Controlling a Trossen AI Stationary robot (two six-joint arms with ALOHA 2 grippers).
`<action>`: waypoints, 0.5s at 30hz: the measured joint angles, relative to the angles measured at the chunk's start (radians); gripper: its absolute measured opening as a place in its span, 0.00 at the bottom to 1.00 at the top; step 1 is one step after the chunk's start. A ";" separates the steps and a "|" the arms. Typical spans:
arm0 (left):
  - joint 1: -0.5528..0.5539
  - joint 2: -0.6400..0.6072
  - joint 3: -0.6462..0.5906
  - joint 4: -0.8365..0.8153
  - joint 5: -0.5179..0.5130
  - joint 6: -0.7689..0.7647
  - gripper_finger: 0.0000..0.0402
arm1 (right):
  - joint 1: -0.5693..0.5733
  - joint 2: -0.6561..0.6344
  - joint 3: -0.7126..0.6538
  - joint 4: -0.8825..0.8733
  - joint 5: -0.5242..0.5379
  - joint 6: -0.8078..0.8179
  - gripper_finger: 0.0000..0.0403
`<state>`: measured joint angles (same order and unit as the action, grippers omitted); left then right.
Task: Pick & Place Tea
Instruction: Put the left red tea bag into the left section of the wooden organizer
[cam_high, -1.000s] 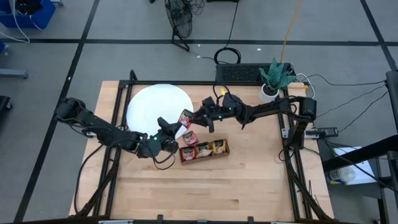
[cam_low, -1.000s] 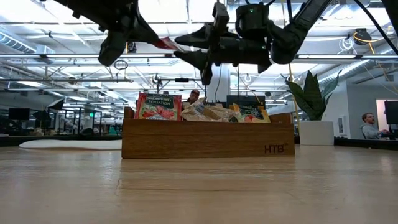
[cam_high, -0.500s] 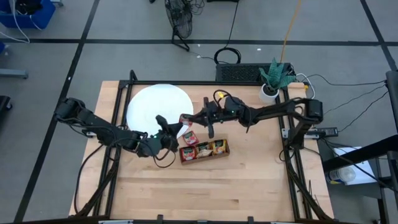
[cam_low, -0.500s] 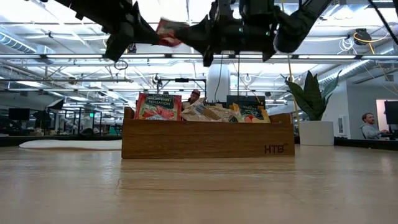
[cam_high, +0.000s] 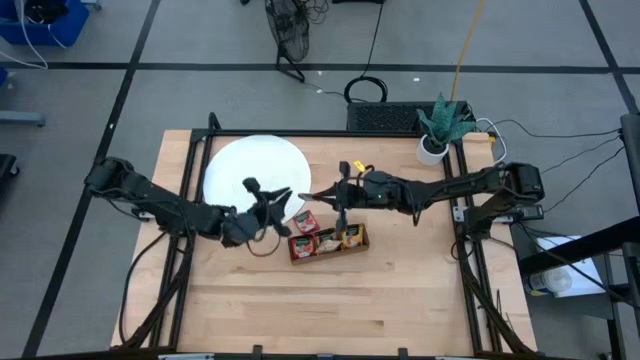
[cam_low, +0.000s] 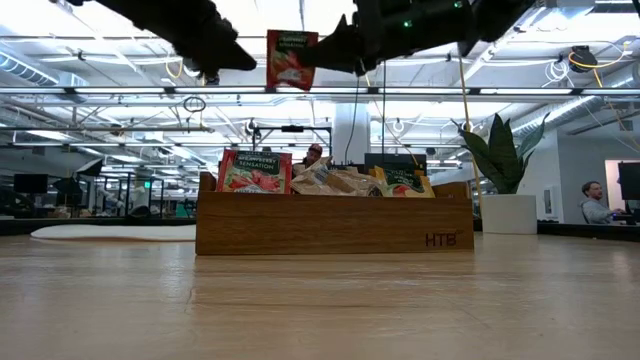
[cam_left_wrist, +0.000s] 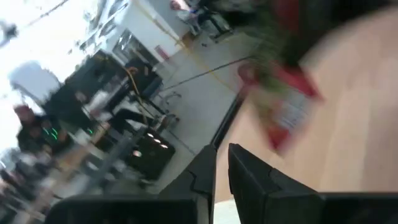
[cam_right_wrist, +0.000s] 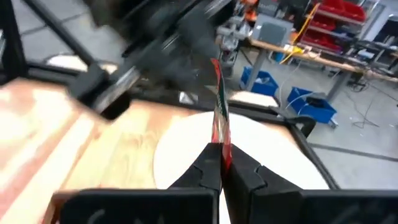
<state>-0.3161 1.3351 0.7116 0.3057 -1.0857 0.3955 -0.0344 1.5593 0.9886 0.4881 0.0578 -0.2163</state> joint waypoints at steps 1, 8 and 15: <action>0.016 -0.012 0.000 0.004 0.021 -0.038 0.12 | 0.008 0.001 0.000 -0.010 0.001 -0.006 0.00; 0.145 -0.115 0.000 -0.059 0.427 -0.270 0.21 | 0.020 0.001 0.000 -0.059 0.008 -0.005 0.00; 0.157 -0.221 0.000 -0.206 0.623 -0.322 0.42 | 0.023 0.002 0.000 -0.089 0.046 -0.013 0.00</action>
<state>-0.1593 1.1145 0.7116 0.0992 -0.4627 0.0733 -0.0109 1.5612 0.9882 0.3993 0.1039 -0.2295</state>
